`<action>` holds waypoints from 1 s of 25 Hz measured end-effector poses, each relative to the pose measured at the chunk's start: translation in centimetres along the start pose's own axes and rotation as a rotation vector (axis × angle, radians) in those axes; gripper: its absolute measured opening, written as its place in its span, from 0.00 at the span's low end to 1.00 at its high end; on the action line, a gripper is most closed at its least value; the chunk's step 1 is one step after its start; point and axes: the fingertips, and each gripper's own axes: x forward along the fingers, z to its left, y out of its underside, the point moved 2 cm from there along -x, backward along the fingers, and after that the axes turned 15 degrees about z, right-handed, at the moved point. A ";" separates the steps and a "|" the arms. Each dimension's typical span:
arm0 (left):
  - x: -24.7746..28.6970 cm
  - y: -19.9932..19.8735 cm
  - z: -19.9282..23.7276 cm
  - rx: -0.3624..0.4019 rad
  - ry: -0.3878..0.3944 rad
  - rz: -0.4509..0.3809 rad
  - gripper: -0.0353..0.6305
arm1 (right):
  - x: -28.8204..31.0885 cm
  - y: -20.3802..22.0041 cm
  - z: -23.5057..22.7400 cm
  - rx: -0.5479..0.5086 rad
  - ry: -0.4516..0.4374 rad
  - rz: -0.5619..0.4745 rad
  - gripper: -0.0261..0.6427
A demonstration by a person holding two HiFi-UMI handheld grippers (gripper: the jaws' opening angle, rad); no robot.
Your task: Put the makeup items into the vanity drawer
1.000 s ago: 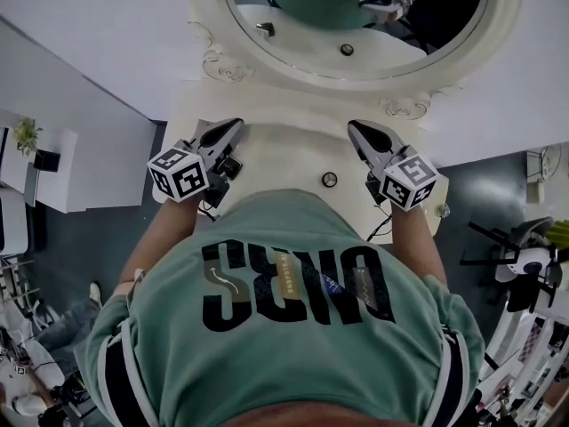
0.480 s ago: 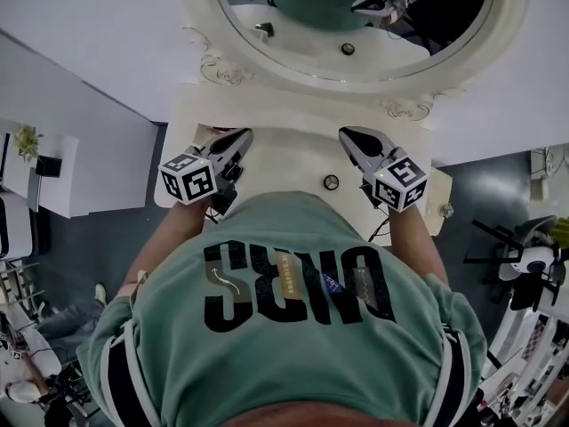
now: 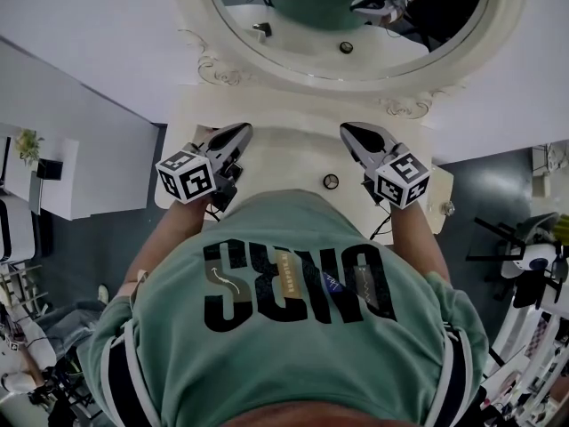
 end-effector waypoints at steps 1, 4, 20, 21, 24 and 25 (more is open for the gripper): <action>-0.2 -0.1 0.0 0.002 -0.002 -0.005 0.06 | -0.1 0.0 0.1 0.000 0.002 -0.001 0.05; -0.9 -0.3 -0.2 0.011 -0.004 -0.022 0.06 | -0.5 -0.1 0.4 -0.004 0.008 -0.005 0.05; -4.1 -1.8 -3.4 0.310 -0.089 -0.075 0.06 | -3.2 -1.4 1.9 0.033 0.029 -0.075 0.05; -4.3 -2.0 -3.5 0.327 -0.098 -0.083 0.06 | -3.5 -1.6 2.0 0.038 0.027 -0.085 0.05; -5.1 -2.5 -3.6 0.341 -0.109 -0.106 0.06 | -4.3 -2.3 2.3 0.055 0.019 -0.118 0.05; -5.3 -2.6 -3.7 0.338 -0.111 -0.114 0.06 | -4.5 -2.5 2.4 0.059 0.017 -0.128 0.05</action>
